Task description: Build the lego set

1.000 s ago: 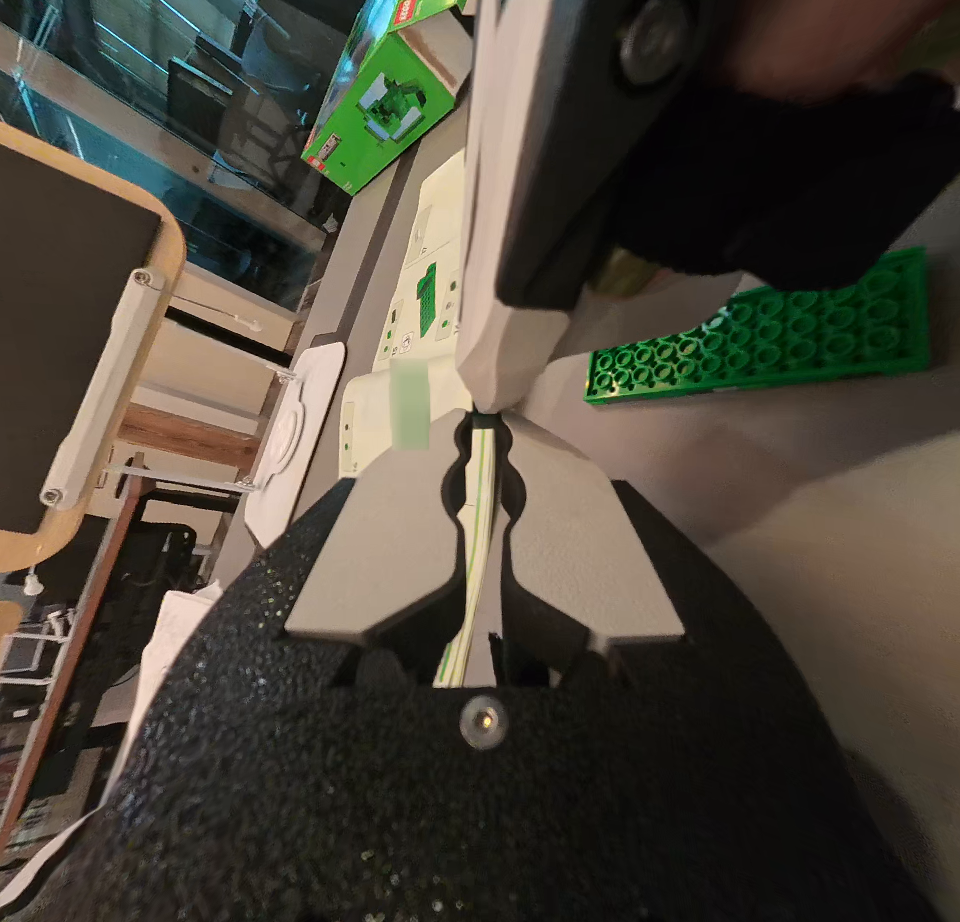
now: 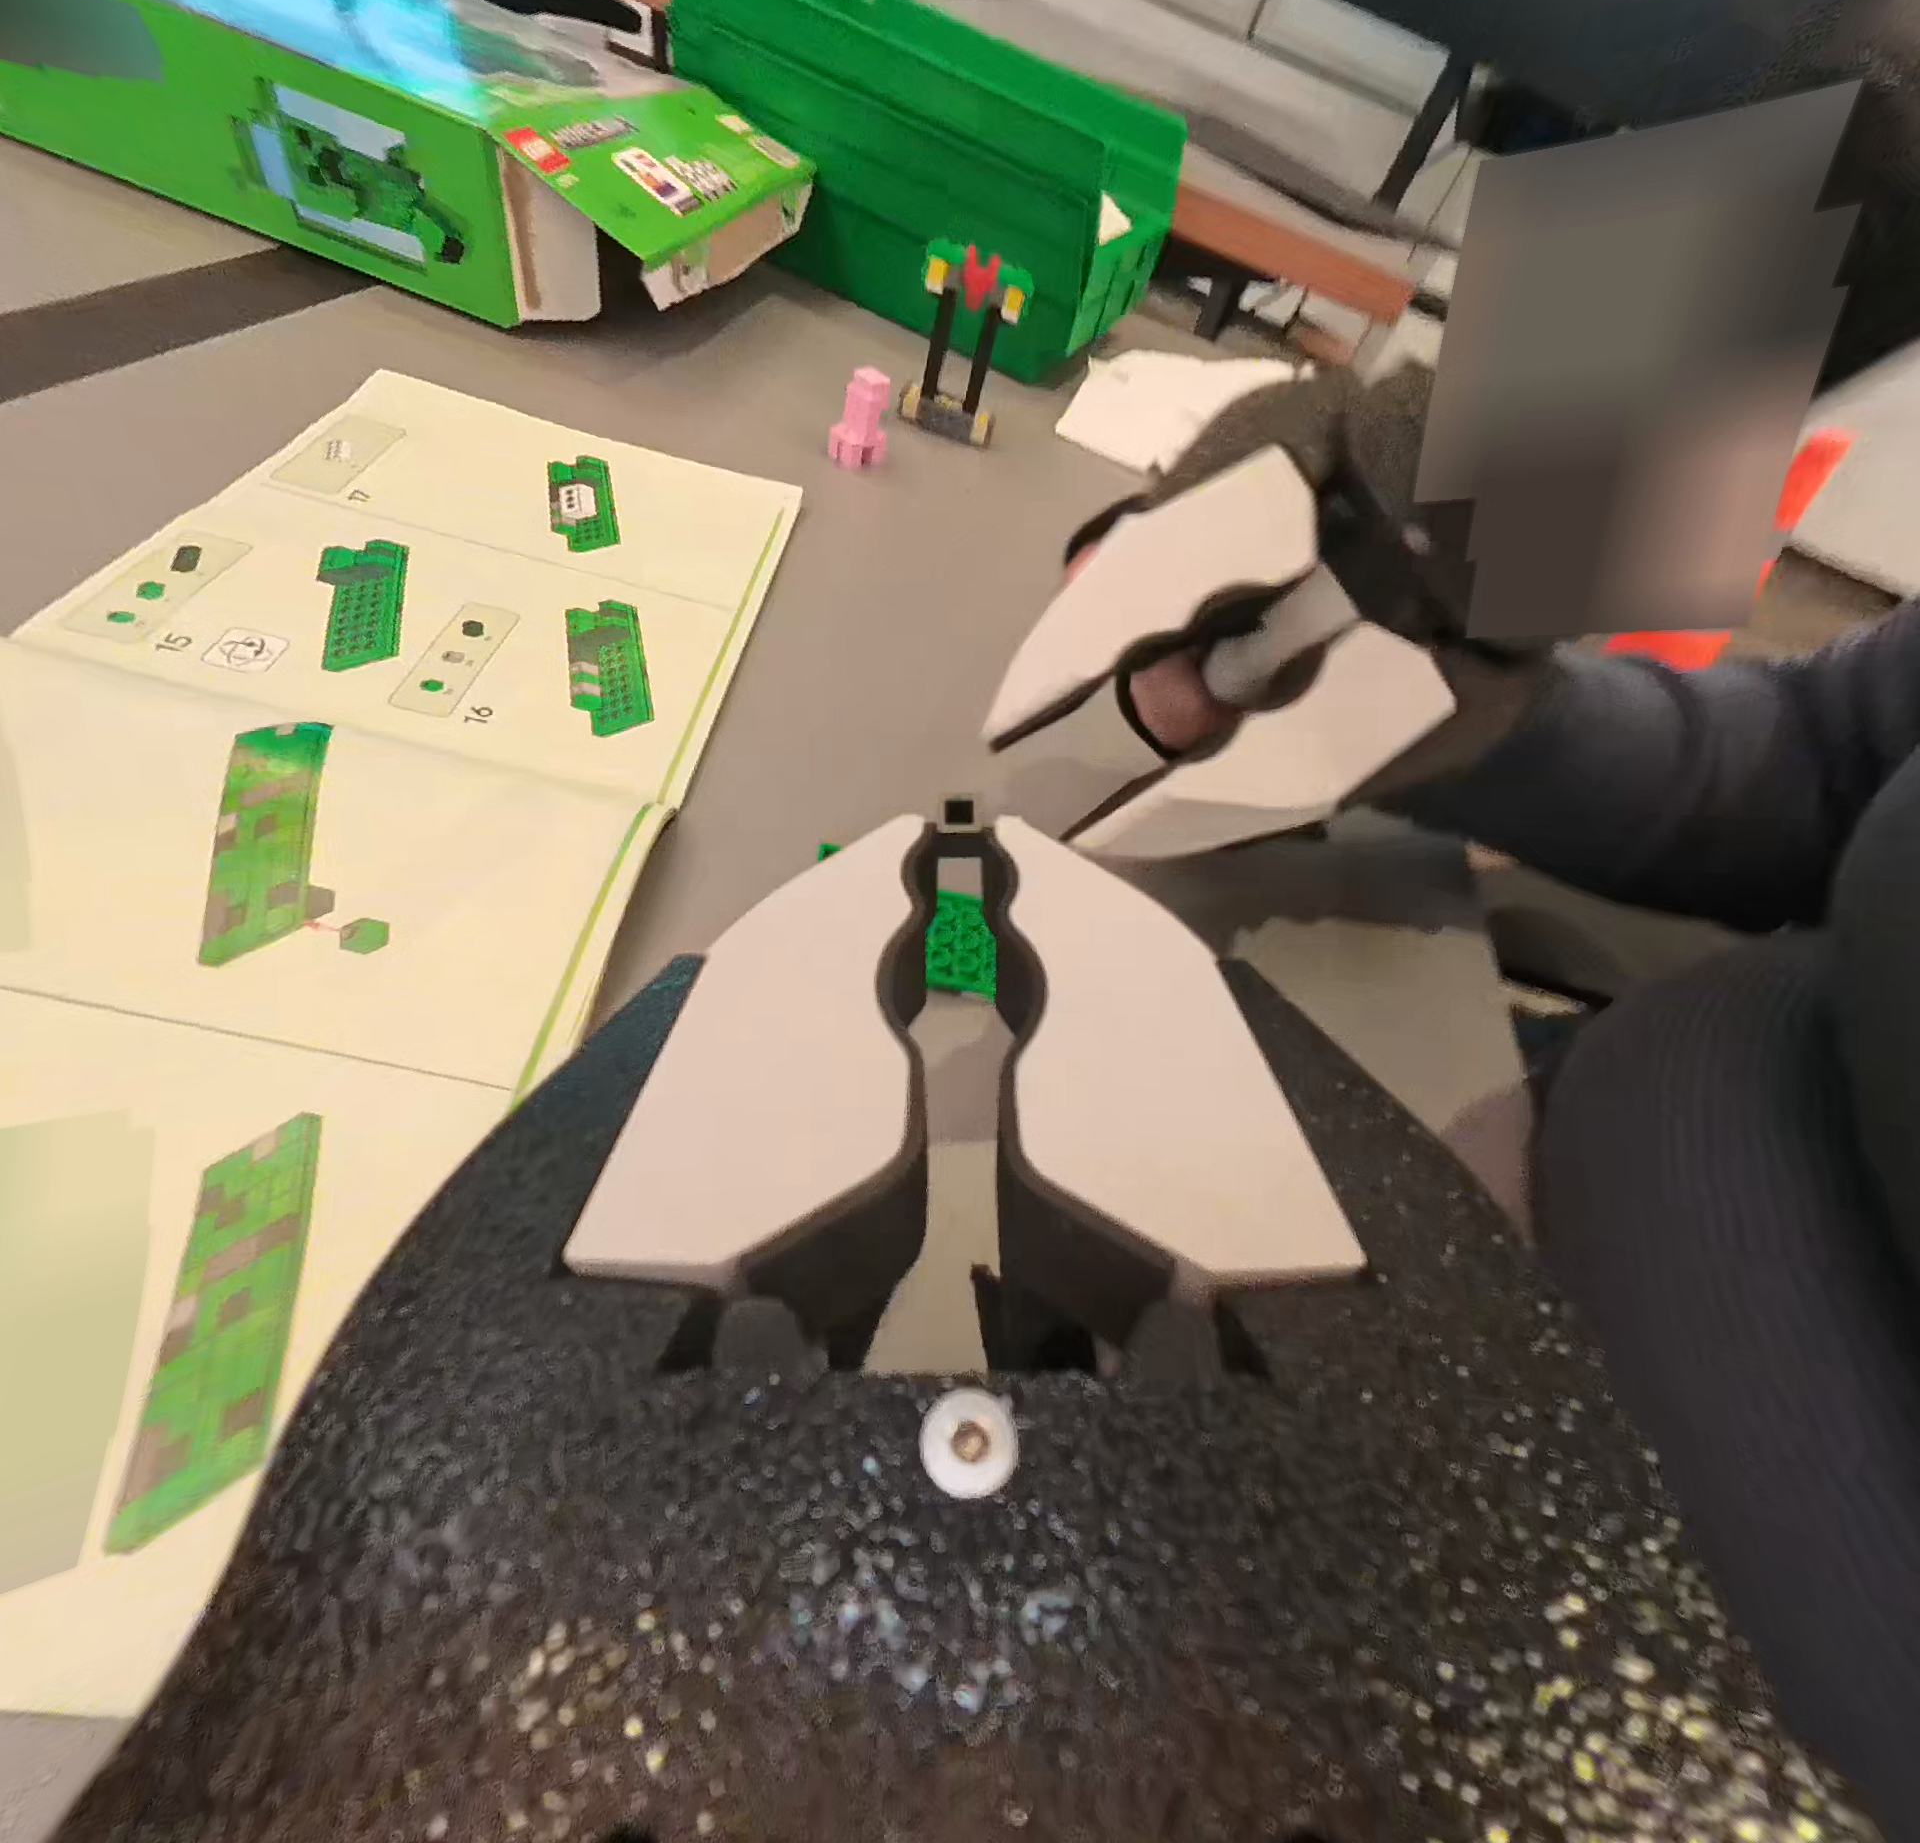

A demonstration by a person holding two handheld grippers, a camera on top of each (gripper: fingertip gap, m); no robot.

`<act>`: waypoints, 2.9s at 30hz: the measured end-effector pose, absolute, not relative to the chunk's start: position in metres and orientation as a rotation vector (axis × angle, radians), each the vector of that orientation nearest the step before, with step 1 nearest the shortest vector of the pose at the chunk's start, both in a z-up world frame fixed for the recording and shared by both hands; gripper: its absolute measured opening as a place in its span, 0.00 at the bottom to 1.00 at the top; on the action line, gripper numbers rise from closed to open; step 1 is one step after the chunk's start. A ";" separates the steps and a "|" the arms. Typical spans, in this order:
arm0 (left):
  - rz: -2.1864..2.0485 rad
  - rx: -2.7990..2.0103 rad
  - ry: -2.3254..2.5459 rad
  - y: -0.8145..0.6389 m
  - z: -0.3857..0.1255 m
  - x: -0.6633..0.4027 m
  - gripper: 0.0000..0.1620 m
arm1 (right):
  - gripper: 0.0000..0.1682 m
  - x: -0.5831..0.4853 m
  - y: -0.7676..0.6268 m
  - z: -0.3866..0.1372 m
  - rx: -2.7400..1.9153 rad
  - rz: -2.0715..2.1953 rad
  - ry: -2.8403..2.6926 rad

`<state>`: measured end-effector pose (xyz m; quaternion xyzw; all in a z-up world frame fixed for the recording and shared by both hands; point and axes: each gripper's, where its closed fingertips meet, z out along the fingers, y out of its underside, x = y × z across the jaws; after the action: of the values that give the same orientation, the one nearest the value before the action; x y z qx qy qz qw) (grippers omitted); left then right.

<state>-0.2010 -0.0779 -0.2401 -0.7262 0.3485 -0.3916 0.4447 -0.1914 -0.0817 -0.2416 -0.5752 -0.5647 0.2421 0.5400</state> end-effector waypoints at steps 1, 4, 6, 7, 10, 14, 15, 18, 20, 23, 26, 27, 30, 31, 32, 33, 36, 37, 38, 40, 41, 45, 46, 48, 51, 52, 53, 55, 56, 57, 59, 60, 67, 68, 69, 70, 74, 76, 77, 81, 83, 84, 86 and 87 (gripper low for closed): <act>-1.006 -1.810 0.814 -0.077 -0.237 -0.202 0.05 | 0.12 -0.191 -0.082 -0.234 -1.297 0.499 -1.332; -1.137 -1.823 0.677 -0.075 -0.227 -0.202 0.05 | 0.10 -0.193 -0.083 -0.219 -1.138 0.264 -1.309; -1.220 -1.818 0.612 -0.076 -0.221 -0.200 0.05 | 0.10 -0.196 -0.085 -0.214 -1.078 0.178 -1.299; -1.259 -1.811 0.589 -0.077 -0.218 -0.199 0.05 | 0.10 -0.197 -0.086 -0.213 -1.058 0.151 -1.294; -1.336 -1.789 0.545 -0.080 -0.211 -0.197 0.04 | 0.10 -0.198 -0.083 -0.209 -1.029 0.090 -1.253; -1.388 -1.775 0.532 -0.084 -0.207 -0.194 0.05 | 0.08 -0.199 -0.081 -0.207 -1.030 0.092 -1.231; -1.400 -1.770 0.531 -0.085 -0.206 -0.193 0.05 | 0.07 -0.199 -0.081 -0.206 -1.021 0.095 -1.226; -1.418 -1.751 0.526 -0.086 -0.202 -0.191 0.05 | 0.04 -0.199 -0.083 -0.203 -1.004 0.102 -1.214; -1.417 -1.734 0.540 -0.086 -0.200 -0.191 0.05 | 0.04 -0.198 -0.084 -0.202 -1.024 0.166 -1.206; -1.430 -1.670 0.575 -0.089 -0.192 -0.189 0.05 | 0.03 -0.196 -0.087 -0.195 -1.057 0.334 -1.161; -1.439 -1.573 0.675 -0.098 -0.182 -0.187 0.08 | 0.03 -0.194 -0.096 -0.185 -1.058 0.594 -1.112; -1.425 -1.542 0.706 -0.100 -0.180 -0.187 0.10 | 0.03 -0.193 -0.100 -0.181 -1.058 0.708 -1.096; -1.347 -1.439 0.785 -0.107 -0.172 -0.186 0.13 | 0.03 -0.190 -0.113 -0.171 -1.037 1.059 -1.062; -1.318 -1.407 0.808 -0.109 -0.170 -0.185 0.12 | 0.03 -0.189 -0.116 -0.167 -1.023 1.151 -1.044; -1.296 -1.377 0.830 -0.112 -0.167 -0.184 0.11 | 0.03 -0.187 -0.118 -0.164 -1.011 1.224 -1.030; -1.282 -1.351 0.848 -0.115 -0.165 -0.183 0.08 | 0.03 -0.186 -0.119 -0.162 -0.998 1.274 -1.014; -1.288 -1.289 0.882 -0.123 -0.160 -0.180 0.06 | 0.03 -0.185 -0.123 -0.160 -0.972 1.341 -1.006; -1.301 -1.275 0.884 -0.124 -0.159 -0.180 0.06 | 0.03 -0.185 -0.124 -0.159 -0.963 1.350 -1.002; -1.321 -1.264 0.884 -0.126 -0.158 -0.180 0.08 | 0.03 -0.184 -0.124 -0.158 -0.959 1.360 -1.000; -1.368 -1.254 0.873 -0.128 -0.156 -0.180 0.09 | 0.03 -0.183 -0.126 -0.158 -0.953 1.377 -1.000; -1.385 -1.252 0.861 -0.127 -0.155 -0.180 0.09 | 0.03 -0.183 -0.126 -0.158 -0.949 1.382 -1.001; -1.416 -1.247 0.831 -0.126 -0.154 -0.180 0.09 | 0.03 -0.183 -0.129 -0.160 -0.941 1.392 -1.013; -1.412 -1.256 0.831 -0.125 -0.155 -0.180 0.10 | 0.03 -0.183 -0.130 -0.160 -0.939 1.392 -1.013; -1.403 -1.279 0.836 -0.123 -0.159 -0.178 0.12 | 0.03 -0.182 -0.130 -0.159 -0.936 1.391 -1.011; -1.454 -1.251 0.847 -0.128 -0.156 -0.177 0.06 | 0.03 -0.182 -0.131 -0.158 -0.929 1.389 -1.020; -1.468 -1.242 0.846 -0.129 -0.155 -0.177 0.05 | 0.03 -0.182 -0.131 -0.158 -0.925 1.388 -1.021; -1.476 -1.239 0.845 -0.129 -0.154 -0.177 0.05 | 0.03 -0.182 -0.131 -0.158 -0.924 1.389 -1.022; -1.479 -1.244 0.842 -0.129 -0.155 -0.177 0.05 | 0.03 -0.182 -0.130 -0.159 -0.930 1.386 -1.029; -1.469 -1.249 0.844 -0.129 -0.156 -0.177 0.05 | 0.03 -0.182 -0.130 -0.160 -0.934 1.380 -1.035; -1.450 -1.258 0.851 -0.128 -0.157 -0.177 0.05 | 0.03 -0.182 -0.130 -0.161 -0.940 1.371 -1.042; -1.368 -1.299 0.885 -0.126 -0.161 -0.177 0.04 | 0.04 -0.182 -0.127 -0.166 -0.980 1.349 -1.075; -1.300 -1.335 0.911 -0.123 -0.166 -0.178 0.04 | 0.08 -0.181 -0.123 -0.169 -1.020 1.339 -1.092; -0.679 -1.531 1.286 -0.113 -0.209 -0.179 0.04 | 0.11 -0.181 -0.117 -0.200 -1.328 1.055 -1.405; -0.600 -1.538 1.339 -0.112 -0.214 -0.179 0.04 | 0.10 -0.181 -0.117 -0.203 -1.343 1.011 -1.442; -0.538 -1.540 1.381 -0.112 -0.218 -0.178 0.04 | 0.09 -0.182 -0.118 -0.205 -1.354 0.972 -1.478; -0.496 -1.541 1.411 -0.112 -0.221 -0.176 0.04 | 0.08 -0.183 -0.118 -0.208 -1.358 0.934 -1.508; -0.469 -1.538 1.450 -0.113 -0.225 -0.172 0.04 | 0.08 -0.180 -0.118 -0.215 -1.351 0.832 -1.585; -0.491 -1.534 1.450 -0.114 -0.224 -0.172 0.04 | 0.08 -0.179 -0.119 -0.218 -1.347 0.827 -1.607; -0.502 -1.529 1.450 -0.115 -0.223 -0.172 0.04 | 0.07 -0.177 -0.118 -0.220 -1.343 0.814 -1.618; -0.519 -1.515 1.452 -0.116 -0.220 -0.172 0.04 | 0.04 -0.175 -0.118 -0.220 -1.312 0.795 -1.641; -0.520 -1.506 1.460 -0.117 -0.220 -0.171 0.04 | 0.04 -0.175 -0.118 -0.220 -1.301 0.800 -1.652; -0.523 -1.499 1.462 -0.117 -0.219 -0.171 0.04 | 0.04 -0.175 -0.119 -0.219 -1.293 0.801 -1.655; -0.538 -1.487 1.464 -0.118 -0.219 -0.170 0.04 | 0.04 -0.174 -0.120 -0.218 -1.275 0.810 -1.661; -0.549 -1.481 1.466 -0.119 -0.218 -0.169 0.04 | 0.04 -0.174 -0.121 -0.218 -1.268 0.818 -1.664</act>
<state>-0.1692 -0.1188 -0.2182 -0.6053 0.5992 -0.2244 0.4736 -0.1740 -0.1210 -0.2180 -0.5090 -0.6678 0.3281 0.4327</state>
